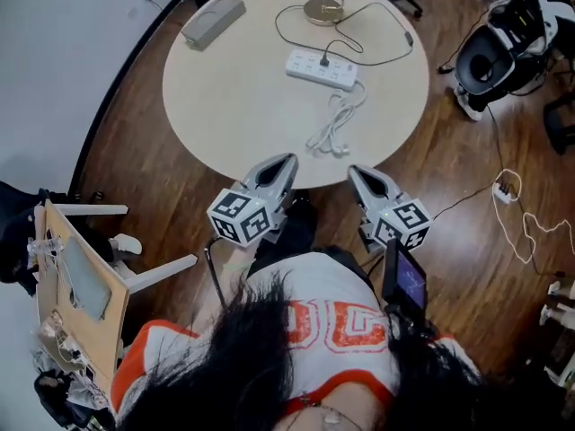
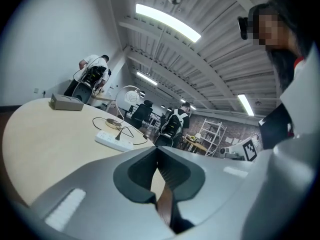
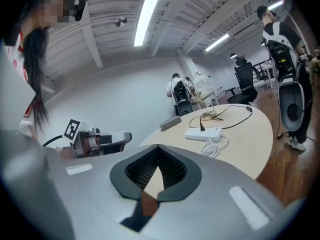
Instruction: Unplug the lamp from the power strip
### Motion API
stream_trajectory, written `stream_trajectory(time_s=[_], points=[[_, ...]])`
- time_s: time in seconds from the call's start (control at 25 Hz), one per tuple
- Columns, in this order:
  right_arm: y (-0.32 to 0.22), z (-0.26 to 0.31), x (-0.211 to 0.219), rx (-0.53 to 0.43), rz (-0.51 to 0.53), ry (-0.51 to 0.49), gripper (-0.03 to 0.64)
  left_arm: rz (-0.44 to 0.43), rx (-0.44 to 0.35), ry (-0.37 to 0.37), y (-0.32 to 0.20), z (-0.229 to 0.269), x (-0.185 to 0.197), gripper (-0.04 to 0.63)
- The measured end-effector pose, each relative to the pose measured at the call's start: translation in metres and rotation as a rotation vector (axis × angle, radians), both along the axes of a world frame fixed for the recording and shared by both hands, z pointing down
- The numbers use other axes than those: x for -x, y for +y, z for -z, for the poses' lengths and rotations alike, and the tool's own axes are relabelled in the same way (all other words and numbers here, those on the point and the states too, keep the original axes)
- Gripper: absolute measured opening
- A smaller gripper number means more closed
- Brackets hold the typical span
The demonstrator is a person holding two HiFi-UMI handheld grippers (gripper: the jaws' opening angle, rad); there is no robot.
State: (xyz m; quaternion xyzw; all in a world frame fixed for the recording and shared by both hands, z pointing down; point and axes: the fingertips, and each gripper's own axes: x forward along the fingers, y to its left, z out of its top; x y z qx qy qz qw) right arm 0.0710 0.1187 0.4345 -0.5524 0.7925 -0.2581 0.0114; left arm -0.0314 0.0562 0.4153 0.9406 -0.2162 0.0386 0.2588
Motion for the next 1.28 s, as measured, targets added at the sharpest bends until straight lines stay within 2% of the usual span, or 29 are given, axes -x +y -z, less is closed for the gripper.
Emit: stream_trajectory(time_s=[0.2,0.44,0.64,0.84,0.92,1.08,1.28], points=[[-0.06,0.0,-0.023,0.012,-0.059,-0.012,0.0,-0.028,0.01,0.004,-0.069,-0.009,-0.019,0.0],[-0.122,-0.009,-0.042,0.07,-0.097,0.006,0.002,-0.067,0.06,0.04,-0.138,-0.021,-0.045,0.0],[-0.152,-0.018,-0.038,0.119,-0.069,0.013,0.002,-0.082,0.128,0.06,-0.162,-0.032,-0.052,0.0],[-0.167,-0.028,-0.031,0.154,-0.035,0.009,0.001,-0.078,0.17,0.038,-0.168,-0.05,-0.051,0.0],[-0.169,-0.025,-0.028,0.155,-0.025,0.009,0.001,-0.076,0.153,0.023,-0.171,-0.051,-0.047,0.0],[-0.172,-0.029,-0.031,0.176,-0.009,0.011,0.0,-0.056,0.07,-0.044,-0.193,-0.059,-0.041,0.0],[-0.181,-0.044,-0.048,0.232,0.0,0.043,0.002,-0.041,0.049,-0.107,-0.238,-0.072,-0.048,0.0]])
